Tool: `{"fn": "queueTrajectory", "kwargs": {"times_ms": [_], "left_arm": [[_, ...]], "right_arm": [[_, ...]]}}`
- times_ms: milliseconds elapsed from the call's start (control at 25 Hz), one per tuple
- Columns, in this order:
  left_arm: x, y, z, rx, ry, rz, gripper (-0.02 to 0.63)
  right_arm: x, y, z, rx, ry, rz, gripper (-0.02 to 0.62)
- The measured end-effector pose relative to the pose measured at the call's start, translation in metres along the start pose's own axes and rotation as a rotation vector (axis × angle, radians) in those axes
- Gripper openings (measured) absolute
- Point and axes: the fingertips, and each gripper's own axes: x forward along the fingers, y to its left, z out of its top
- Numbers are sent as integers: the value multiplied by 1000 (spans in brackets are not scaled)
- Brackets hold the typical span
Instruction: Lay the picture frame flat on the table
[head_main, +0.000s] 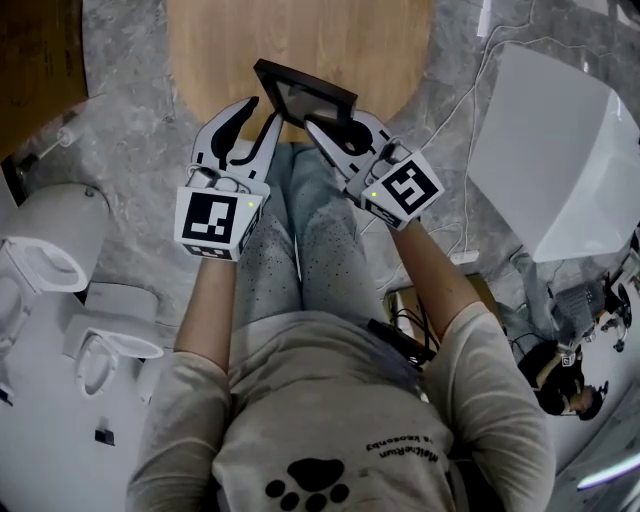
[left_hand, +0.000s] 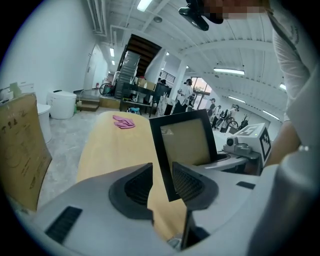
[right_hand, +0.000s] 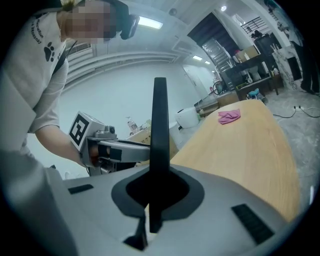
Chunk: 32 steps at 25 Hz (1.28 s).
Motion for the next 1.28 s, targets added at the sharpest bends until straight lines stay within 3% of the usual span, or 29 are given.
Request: {"fn": "queueTrajectory", "kwargs": {"times_ms": [240, 400, 800, 1280], "left_arm": [[5, 2, -16, -47, 28, -28, 130], [7, 1, -21, -26, 43, -56, 130], [9, -8, -28, -138, 66, -201, 86], [18, -2, -53, -237, 176, -157, 69]], "right_arm": [[2, 4, -10, 18, 13, 17, 17], [3, 6, -15, 20, 24, 30, 17], [0, 7, -21, 11, 28, 84, 17], [7, 1, -46, 43, 69, 56, 18]]}}
